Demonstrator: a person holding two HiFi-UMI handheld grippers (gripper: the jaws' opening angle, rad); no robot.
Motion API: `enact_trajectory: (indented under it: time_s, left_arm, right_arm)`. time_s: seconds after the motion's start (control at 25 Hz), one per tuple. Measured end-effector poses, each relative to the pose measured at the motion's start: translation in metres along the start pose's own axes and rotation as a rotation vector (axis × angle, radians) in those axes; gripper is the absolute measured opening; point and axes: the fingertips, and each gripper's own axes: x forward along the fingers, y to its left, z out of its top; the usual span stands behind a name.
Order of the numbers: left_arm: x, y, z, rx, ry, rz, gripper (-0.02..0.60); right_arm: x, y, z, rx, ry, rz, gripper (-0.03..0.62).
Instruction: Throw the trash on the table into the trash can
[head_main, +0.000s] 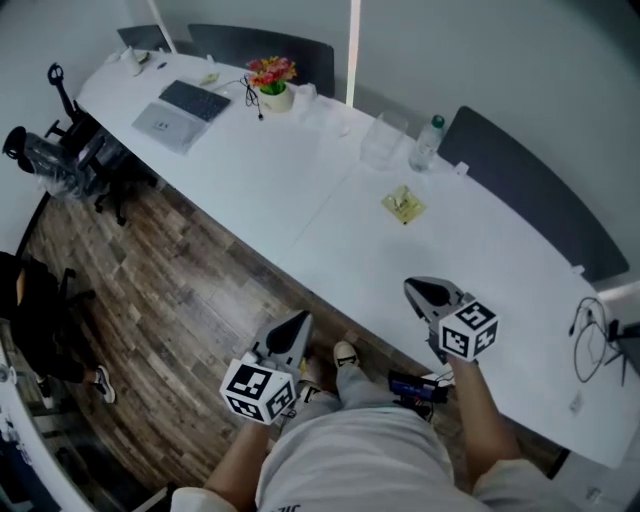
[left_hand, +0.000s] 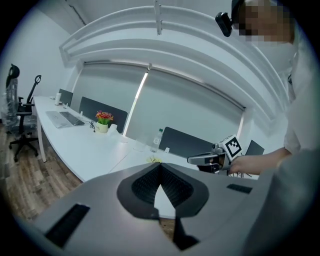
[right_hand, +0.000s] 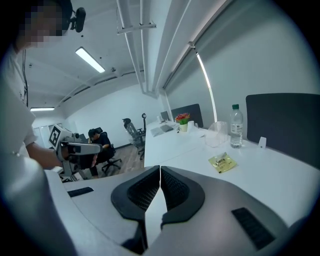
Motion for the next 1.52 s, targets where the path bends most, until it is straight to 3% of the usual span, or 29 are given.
enact_trajectory:
  time_s: [0.6, 0.76, 1.16, 1.52]
  left_arm:
    - [0.055, 0.027, 0.023, -0.009, 0.017, 0.083, 0.000]
    - [0.063, 0.039, 0.020, -0.023, 0.032, 0.113, 0.001]
    - [0.057, 0.072, -0.001, -0.069, 0.101, 0.219, 0.000]
    - [0.055, 0.085, -0.008, -0.092, 0.114, 0.250, 0.000]
  right_arm:
    - [0.068, -0.147, 0.021, -0.109, 0.036, -0.191, 0.044]
    - [0.094, -0.187, 0.012, -0.154, 0.098, -0.233, 0.225]
    - [0.146, -0.259, -0.017, -0.116, 0.194, -0.268, 0.305]
    - [0.167, -0.269, -0.043, -0.173, 0.319, -0.255, 0.325]
